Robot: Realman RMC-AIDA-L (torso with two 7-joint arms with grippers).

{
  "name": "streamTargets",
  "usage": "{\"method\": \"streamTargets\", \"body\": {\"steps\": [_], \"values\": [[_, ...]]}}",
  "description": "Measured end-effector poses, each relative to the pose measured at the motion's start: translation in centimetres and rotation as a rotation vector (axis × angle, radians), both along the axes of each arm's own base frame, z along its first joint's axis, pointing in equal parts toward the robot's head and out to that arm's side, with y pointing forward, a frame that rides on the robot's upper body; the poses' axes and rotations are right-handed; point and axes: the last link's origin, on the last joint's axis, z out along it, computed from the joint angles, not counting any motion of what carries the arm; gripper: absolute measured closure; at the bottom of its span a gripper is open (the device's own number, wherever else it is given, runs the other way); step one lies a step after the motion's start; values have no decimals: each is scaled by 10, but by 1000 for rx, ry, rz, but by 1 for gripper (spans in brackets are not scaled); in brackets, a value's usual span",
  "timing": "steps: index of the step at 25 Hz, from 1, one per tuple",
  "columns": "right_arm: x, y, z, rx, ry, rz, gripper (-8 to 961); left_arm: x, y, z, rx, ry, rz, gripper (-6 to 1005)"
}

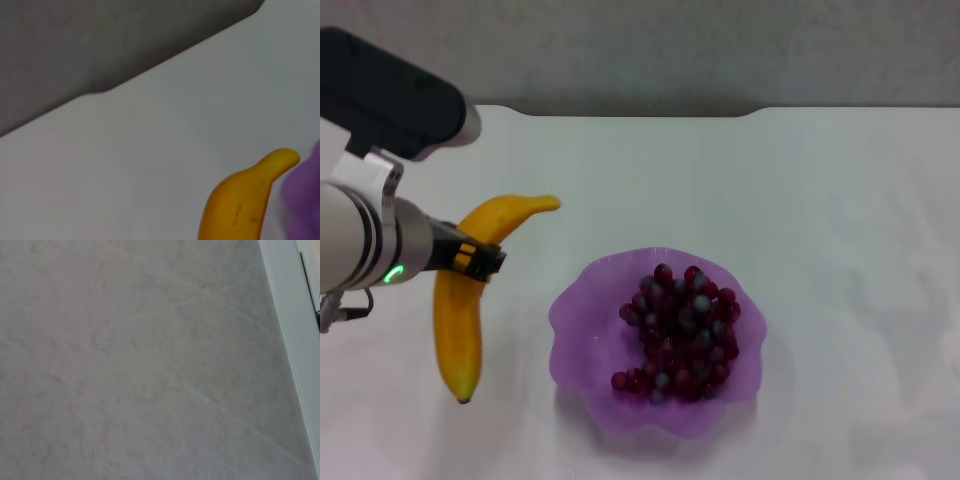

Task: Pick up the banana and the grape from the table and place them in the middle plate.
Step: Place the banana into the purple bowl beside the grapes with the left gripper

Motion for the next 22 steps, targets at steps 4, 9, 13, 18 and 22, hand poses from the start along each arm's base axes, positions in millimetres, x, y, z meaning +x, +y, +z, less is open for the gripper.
{"method": "streamTargets", "body": {"steps": [4, 9, 13, 18, 22], "values": [[1, 0, -1, -3, 0, -5, 76, 26, -14, -1, -73, -10, -84, 490], [0, 1, -1, -4, -2, -3, 76, 42, -38, -38, -250, 63, -191, 490], [-2, 2, -1, -3, 0, 3, 75, 46, -40, -57, -289, 81, -219, 491], [-2, 3, -1, -3, 1, 3, 75, 50, -35, -66, -284, 63, -246, 490], [-2, 3, -1, -3, 1, 4, 76, 56, -28, -76, -280, 61, -262, 490]]}}
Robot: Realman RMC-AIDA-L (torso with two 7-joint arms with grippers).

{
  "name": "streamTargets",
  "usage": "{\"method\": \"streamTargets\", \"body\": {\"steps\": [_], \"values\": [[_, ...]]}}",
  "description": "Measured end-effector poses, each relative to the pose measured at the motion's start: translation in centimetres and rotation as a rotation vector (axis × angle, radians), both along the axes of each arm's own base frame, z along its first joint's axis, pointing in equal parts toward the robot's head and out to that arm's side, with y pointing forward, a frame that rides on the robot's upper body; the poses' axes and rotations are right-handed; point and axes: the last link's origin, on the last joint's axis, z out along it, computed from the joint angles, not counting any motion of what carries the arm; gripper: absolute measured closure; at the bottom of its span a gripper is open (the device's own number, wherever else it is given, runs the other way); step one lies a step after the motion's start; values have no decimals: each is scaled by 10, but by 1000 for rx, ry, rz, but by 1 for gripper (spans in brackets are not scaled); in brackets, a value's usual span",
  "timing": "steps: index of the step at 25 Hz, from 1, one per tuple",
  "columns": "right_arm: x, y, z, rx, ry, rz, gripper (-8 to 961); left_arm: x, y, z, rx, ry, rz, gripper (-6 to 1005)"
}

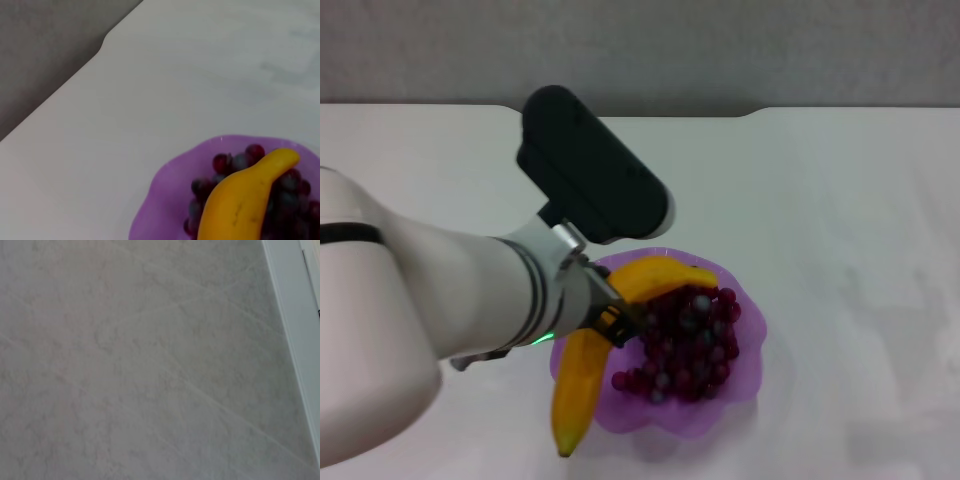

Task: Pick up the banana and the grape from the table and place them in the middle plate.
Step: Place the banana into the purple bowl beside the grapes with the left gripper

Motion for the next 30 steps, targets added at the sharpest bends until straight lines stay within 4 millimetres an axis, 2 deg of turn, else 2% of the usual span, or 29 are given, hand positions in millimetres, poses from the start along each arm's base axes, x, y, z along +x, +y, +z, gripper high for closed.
{"method": "streamTargets", "body": {"steps": [17, 30], "values": [[-1, 1, 0, 0, 0, 5, 77, 9, 28, -34, 6, -92, -54, 491], [-2, 1, -2, -14, -5, 7, 79, 10, 41, -42, 52, -101, -55, 490]]}}
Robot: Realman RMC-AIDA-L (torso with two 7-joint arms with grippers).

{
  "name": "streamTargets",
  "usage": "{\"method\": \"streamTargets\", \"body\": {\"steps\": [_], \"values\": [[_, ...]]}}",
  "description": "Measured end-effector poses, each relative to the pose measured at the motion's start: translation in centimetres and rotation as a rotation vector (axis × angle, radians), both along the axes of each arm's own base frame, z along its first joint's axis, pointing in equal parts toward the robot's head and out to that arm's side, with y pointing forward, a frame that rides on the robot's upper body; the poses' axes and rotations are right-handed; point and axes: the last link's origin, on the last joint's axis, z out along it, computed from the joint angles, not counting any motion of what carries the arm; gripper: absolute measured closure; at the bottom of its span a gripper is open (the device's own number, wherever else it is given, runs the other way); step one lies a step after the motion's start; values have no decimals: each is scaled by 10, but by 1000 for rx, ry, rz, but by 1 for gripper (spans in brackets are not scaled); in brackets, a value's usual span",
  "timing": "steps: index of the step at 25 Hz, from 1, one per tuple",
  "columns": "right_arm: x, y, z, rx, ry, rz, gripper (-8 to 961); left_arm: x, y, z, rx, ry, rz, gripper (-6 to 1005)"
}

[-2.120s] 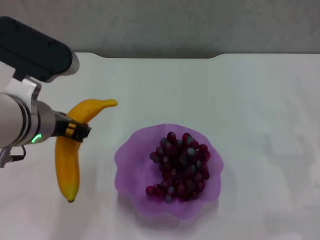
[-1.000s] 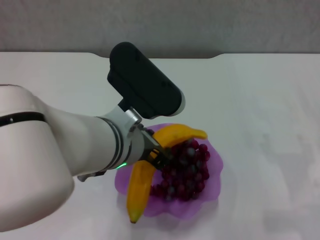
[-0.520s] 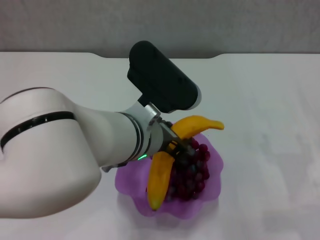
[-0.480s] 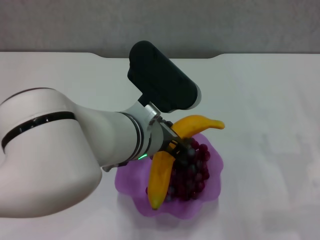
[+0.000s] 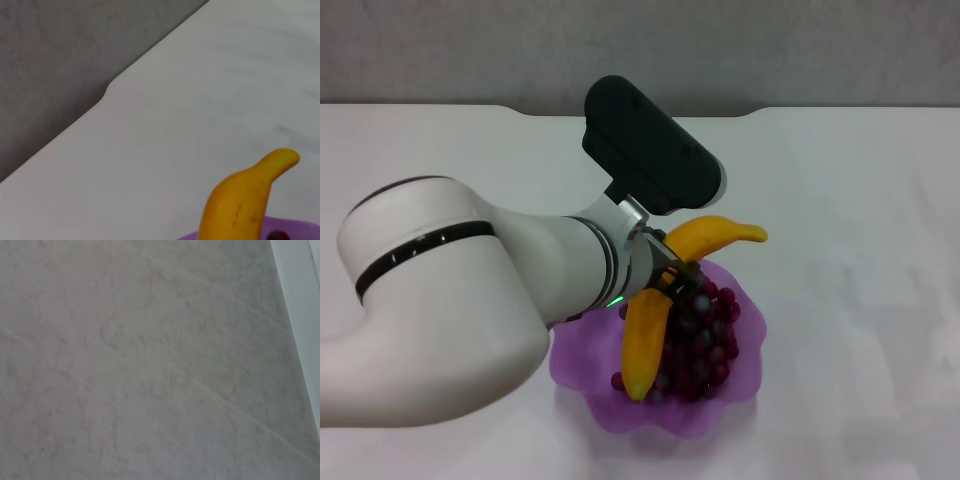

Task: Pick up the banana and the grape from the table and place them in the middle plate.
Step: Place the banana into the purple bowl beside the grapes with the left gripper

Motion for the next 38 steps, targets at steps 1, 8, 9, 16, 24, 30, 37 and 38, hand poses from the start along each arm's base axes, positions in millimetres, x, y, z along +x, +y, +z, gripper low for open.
{"method": "streamTargets", "body": {"steps": [1, 8, 9, 16, 24, 30, 37, 38], "values": [[0, 0, 0, 0, 0, 1, 79, 0, 0, 0, 3, 2, -3, 490], [-2, 1, -1, -3, -1, 5, 79, -1, 9, -2, 39, 6, 6, 490], [-2, 1, -1, -4, -2, 5, 79, -1, 9, -2, 41, 5, 7, 490], [-1, 0, -2, -9, -2, 0, 80, 0, 13, 0, 54, -12, 2, 464], [0, 1, -2, -10, -3, 0, 81, -3, 18, 5, 76, -18, 22, 356], [0, 0, -3, -15, -7, 0, 153, -7, 16, 5, 76, -17, 30, 157], [-1, 2, -3, -17, -11, 2, 162, -4, 15, 18, 133, -46, -15, 116], [-2, 2, -3, -17, -12, 3, 164, -3, 14, 23, 146, -70, -24, 110]]}}
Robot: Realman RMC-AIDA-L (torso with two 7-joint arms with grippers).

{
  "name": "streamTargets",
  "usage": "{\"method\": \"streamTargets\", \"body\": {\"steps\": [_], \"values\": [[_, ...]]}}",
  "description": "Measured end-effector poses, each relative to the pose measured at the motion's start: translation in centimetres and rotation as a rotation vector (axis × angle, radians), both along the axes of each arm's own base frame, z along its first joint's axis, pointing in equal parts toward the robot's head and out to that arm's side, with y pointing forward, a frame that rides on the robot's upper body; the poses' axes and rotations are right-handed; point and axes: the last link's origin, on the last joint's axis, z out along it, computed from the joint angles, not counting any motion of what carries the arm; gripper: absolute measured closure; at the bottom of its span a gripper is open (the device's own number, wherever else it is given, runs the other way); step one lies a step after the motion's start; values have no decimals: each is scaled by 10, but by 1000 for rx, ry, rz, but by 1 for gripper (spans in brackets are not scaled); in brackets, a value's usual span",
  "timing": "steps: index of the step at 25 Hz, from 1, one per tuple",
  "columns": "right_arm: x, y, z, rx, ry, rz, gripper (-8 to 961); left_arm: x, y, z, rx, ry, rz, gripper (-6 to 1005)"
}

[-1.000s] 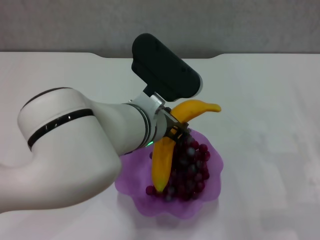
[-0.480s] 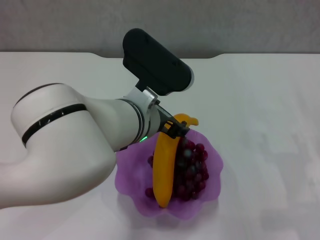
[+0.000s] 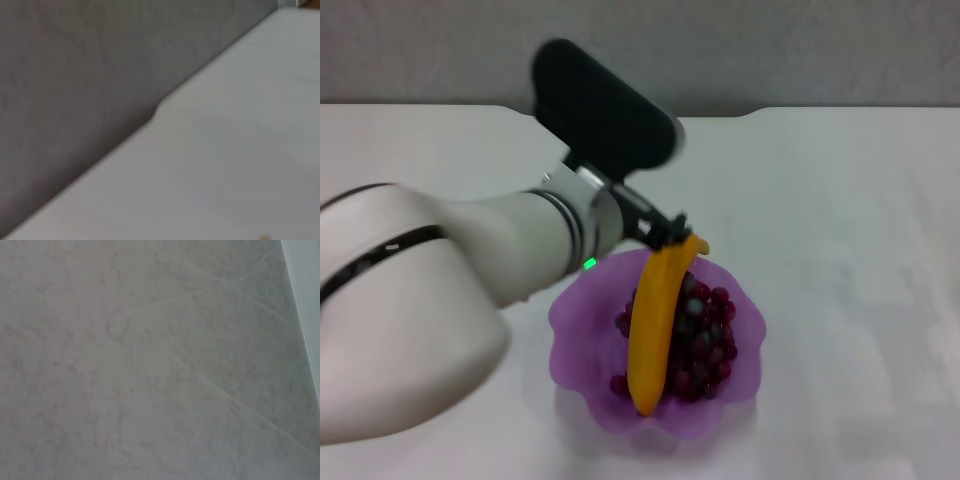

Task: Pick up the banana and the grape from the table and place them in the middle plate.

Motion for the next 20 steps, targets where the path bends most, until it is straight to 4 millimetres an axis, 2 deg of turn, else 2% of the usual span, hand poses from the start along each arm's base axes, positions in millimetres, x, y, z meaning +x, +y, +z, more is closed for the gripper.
{"method": "streamTargets", "body": {"steps": [4, 10, 20], "values": [[-1, 1, 1, 4, -20, 3, 162, -1, 1, 26, 93, -94, -44, 111], [2, 0, 10, 49, -119, -9, 159, -21, 15, 62, 225, -213, -41, 112], [-3, 8, 20, 90, -132, 1, 156, -97, 33, 102, 439, -399, -105, 113]]}}
